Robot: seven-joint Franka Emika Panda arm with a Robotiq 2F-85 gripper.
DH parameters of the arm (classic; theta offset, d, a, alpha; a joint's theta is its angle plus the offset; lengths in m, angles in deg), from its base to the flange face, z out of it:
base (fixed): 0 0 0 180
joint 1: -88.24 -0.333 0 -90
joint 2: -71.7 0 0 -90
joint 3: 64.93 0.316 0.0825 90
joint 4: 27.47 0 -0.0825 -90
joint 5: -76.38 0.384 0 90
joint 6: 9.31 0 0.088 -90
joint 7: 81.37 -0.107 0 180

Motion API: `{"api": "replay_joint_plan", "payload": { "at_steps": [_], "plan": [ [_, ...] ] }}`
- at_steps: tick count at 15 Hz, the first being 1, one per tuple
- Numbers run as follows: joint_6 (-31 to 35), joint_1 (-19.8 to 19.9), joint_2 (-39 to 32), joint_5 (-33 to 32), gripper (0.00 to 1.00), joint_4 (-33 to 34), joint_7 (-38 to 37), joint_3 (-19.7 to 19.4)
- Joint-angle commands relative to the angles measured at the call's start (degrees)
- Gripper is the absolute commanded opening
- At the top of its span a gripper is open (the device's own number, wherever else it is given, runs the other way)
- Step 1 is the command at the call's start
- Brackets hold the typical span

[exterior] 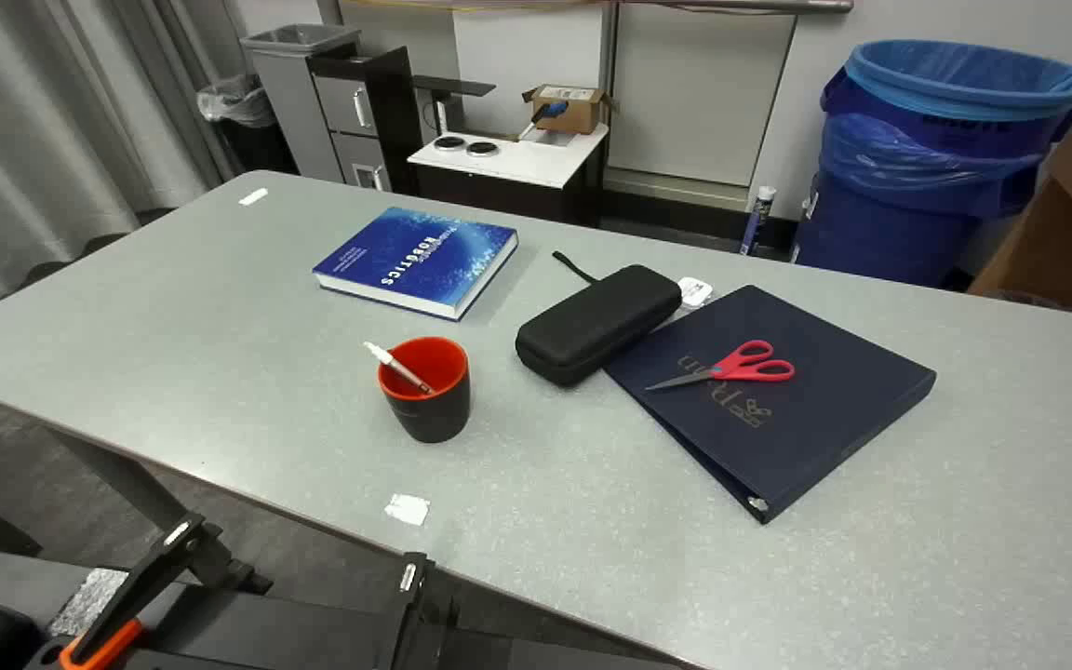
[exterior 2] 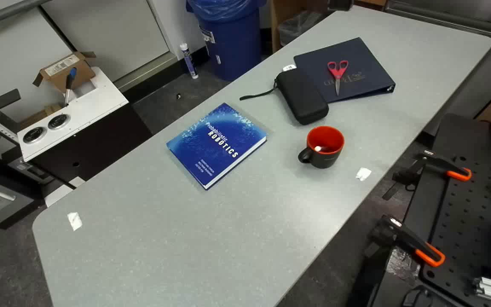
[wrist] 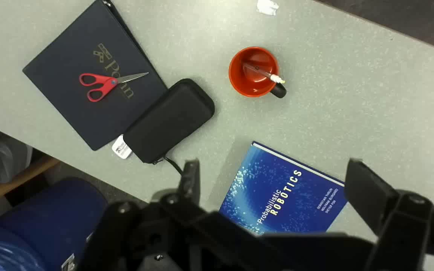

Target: Put the marker on the table

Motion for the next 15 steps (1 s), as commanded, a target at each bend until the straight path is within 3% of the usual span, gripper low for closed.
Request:
{"api": "replay_joint_plan", "payload": {
  "at_steps": [1, 8, 15],
  "plan": [
    [-0.26, -0.93, -0.12, -0.41, 1.00, 0.13, -0.38, -0.75],
    [1.43, -1.29, -2.07, 0.16, 1.00, -0.56, -0.49, -0.70],
    [18.27, -0.61, -16.69, -1.88, 1.00, -10.10, -4.63, -0.01]
  ]
}}
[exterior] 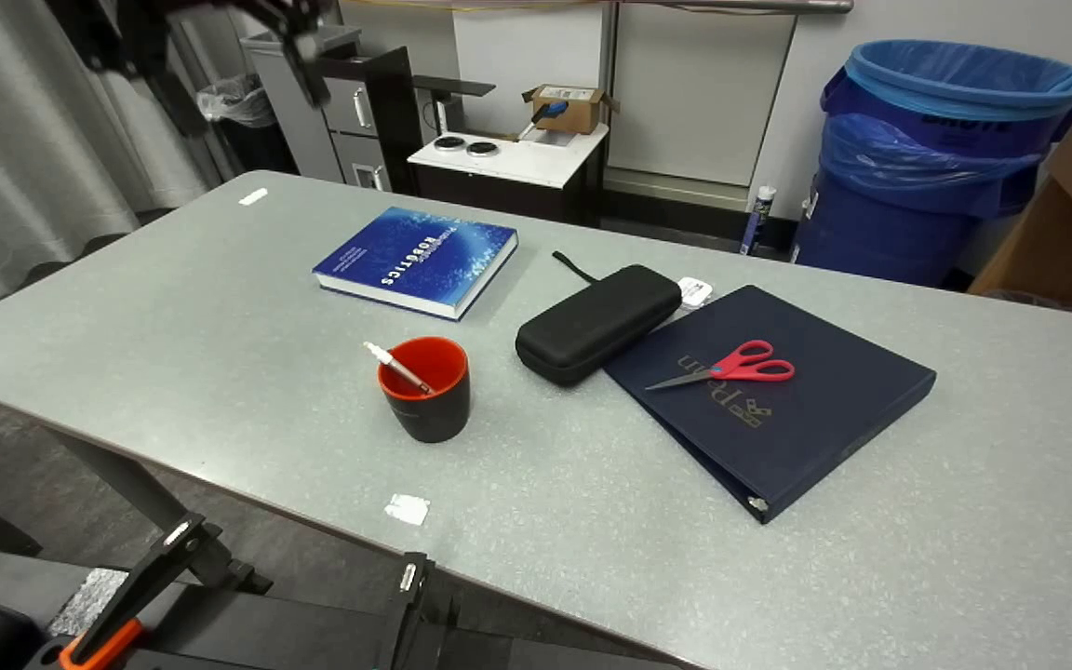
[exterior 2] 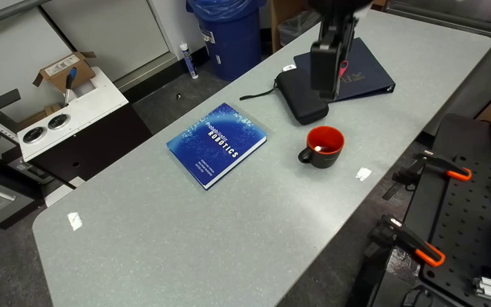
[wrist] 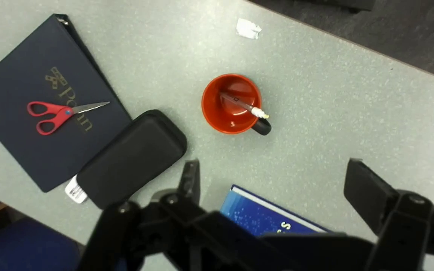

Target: Put the marker on the table

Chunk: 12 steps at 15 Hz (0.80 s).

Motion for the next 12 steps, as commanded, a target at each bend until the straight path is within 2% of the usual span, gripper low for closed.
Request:
{"api": "replay_joint_plan", "payload": {
  "at_steps": [1, 3, 5, 11, 12],
  "plan": [
    [9.33, 0.03, -8.87, -2.49, 1.00, -2.97, -2.49, -0.01],
    [11.24, 0.02, -12.64, -3.17, 1.00, -3.11, -3.32, -0.10],
    [9.76, -0.79, -11.36, -1.03, 1.00, -3.60, -1.41, -0.80],
    [10.10, -0.87, -13.17, -1.01, 1.00, -3.09, -1.40, -0.88],
    [10.68, -0.23, -15.98, -3.20, 1.00, -1.93, -3.82, -0.79]
  ]
}}
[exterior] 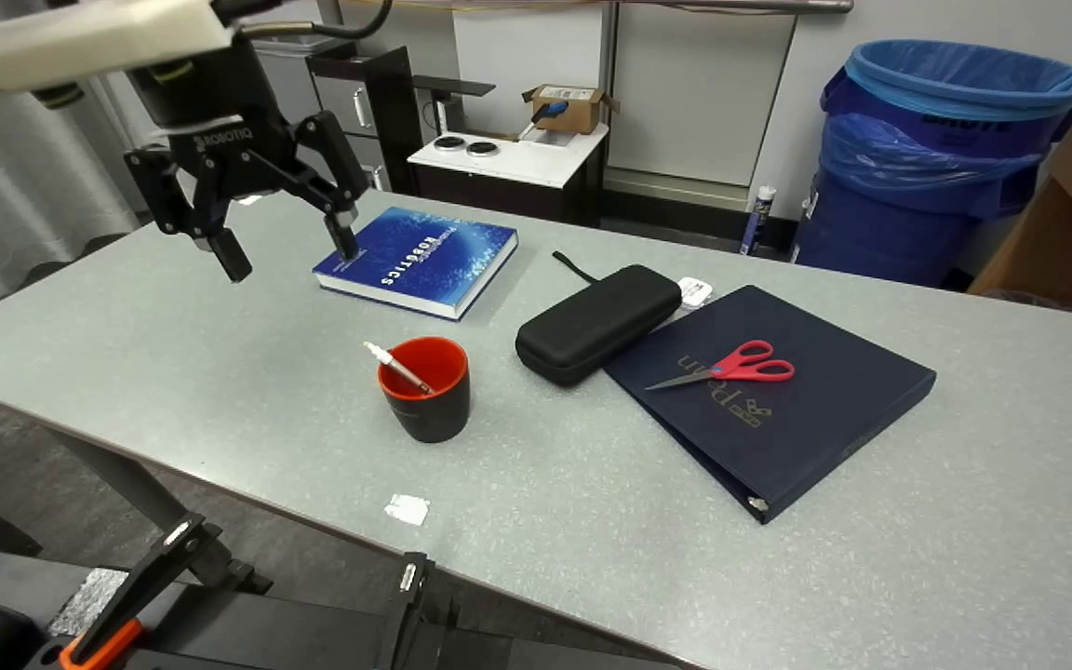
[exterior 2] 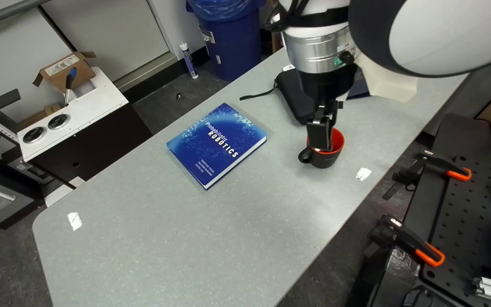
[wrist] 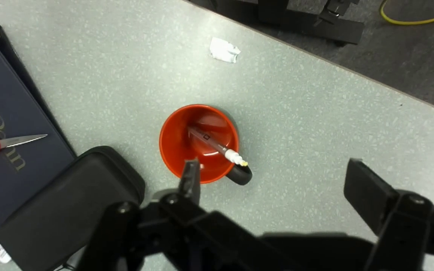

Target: Put the marker on the table

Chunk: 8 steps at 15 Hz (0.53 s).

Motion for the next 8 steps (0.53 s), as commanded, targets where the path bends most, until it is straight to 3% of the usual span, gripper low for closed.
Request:
{"api": "replay_joint_plan", "payload": {
  "at_steps": [1, 8],
  "plan": [
    [2.01, 0.28, -4.86, -3.23, 1.00, 1.78, -4.03, -0.99],
    [11.36, -0.66, -18.69, -10.99, 1.00, 5.30, -15.89, -5.34]
  ]
}}
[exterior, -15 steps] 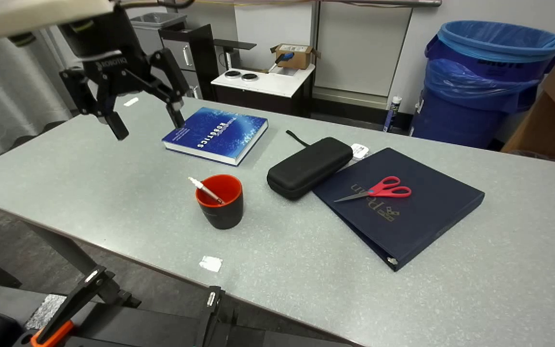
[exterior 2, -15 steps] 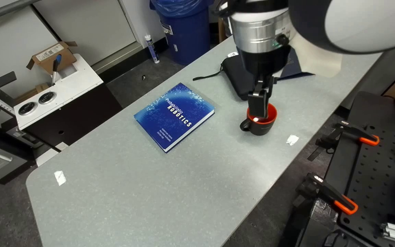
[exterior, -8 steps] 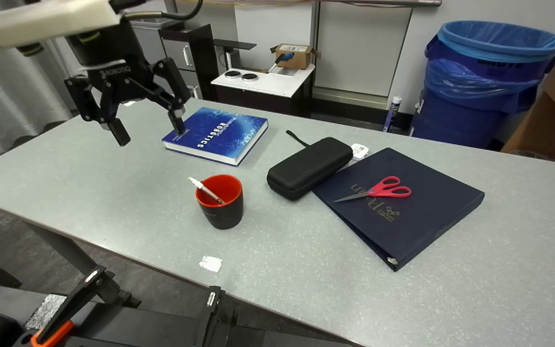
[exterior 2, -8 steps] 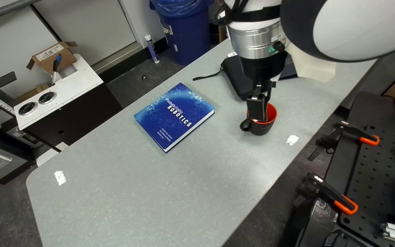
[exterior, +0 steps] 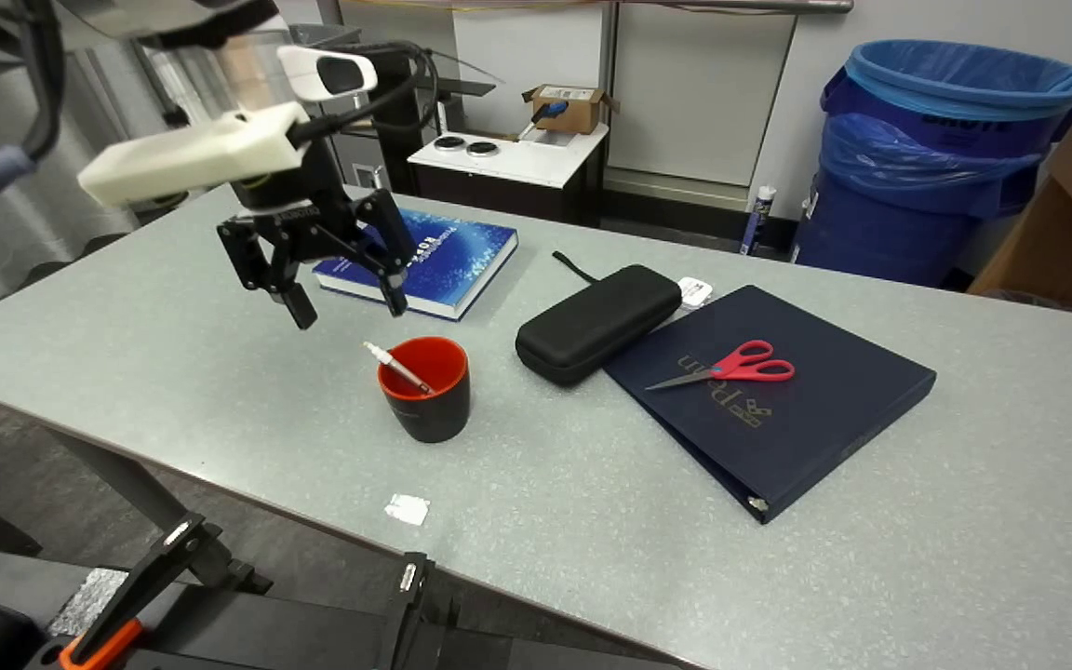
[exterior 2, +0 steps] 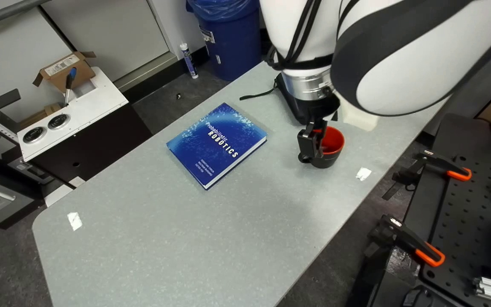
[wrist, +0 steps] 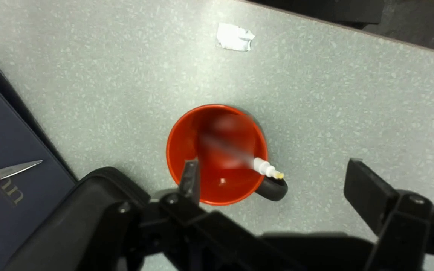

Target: Put the marker on the table

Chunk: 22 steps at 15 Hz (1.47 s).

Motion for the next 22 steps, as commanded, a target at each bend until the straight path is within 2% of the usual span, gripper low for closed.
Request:
{"api": "replay_joint_plan", "payload": {
  "at_steps": [1, 7, 8, 10, 17, 18, 20, 22],
  "plan": [
    [3.87, -1.77, -8.96, -4.11, 1.00, 4.30, -6.02, -2.91],
    [5.38, -5.09, -15.79, -2.06, 1.00, 7.97, -5.49, -6.09],
    [5.21, -5.40, -15.92, -1.45, 0.75, 7.99, -5.16, -6.27],
    [5.37, -5.91, -15.04, -1.27, 0.65, 7.06, -4.94, -6.67],
    [6.28, -6.29, -10.18, -2.04, 0.10, 3.36, -5.40, -7.74],
    [6.49, -6.21, -9.53, -2.17, 0.03, 2.95, -5.71, -7.95],
    [6.23, -5.97, -7.95, -2.31, 0.06, 2.29, -5.95, -8.05],
    [6.06, -5.76, -6.45, -2.37, 0.00, 1.49, -6.18, -8.06]
  ]
}}
